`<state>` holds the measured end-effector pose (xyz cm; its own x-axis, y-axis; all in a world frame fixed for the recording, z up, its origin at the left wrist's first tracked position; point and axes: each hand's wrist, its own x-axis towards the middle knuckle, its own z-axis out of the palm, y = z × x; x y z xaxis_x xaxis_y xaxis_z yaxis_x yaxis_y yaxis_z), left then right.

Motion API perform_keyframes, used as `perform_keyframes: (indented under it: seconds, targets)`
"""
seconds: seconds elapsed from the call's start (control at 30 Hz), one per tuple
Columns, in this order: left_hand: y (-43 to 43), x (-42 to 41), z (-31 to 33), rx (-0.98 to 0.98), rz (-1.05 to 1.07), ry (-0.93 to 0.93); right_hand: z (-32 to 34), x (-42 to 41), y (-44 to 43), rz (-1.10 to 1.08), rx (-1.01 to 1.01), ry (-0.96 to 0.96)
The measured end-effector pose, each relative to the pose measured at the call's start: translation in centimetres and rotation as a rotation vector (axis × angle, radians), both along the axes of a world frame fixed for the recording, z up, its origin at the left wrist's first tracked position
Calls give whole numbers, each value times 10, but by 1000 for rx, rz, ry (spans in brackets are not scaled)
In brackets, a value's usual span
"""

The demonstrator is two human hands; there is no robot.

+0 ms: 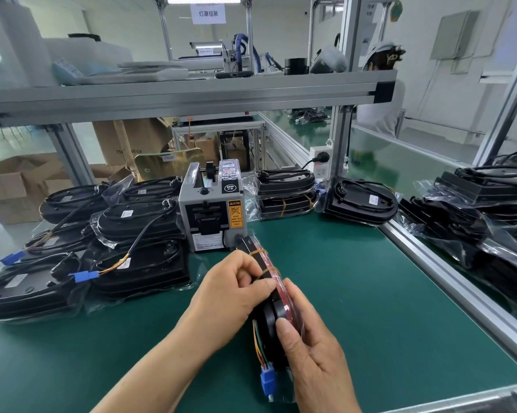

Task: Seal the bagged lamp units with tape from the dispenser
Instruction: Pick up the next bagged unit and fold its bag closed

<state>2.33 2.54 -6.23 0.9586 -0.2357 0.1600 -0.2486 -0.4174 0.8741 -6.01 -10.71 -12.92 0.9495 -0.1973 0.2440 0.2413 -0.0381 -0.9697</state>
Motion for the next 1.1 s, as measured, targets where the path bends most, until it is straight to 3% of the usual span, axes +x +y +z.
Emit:
perform_keyframes:
  seconds: [0.5,0.8,1.1]
  targets:
    - [-6,-16,-12,-32,56,36,4,-2,0,-9,-7,27]
    - [-8,-19,-8,-288,33,151,9,-5,-1,-5,6,30]
    - [-6,-20,-6,-299,30,176,41,6,-20,9,45,101]
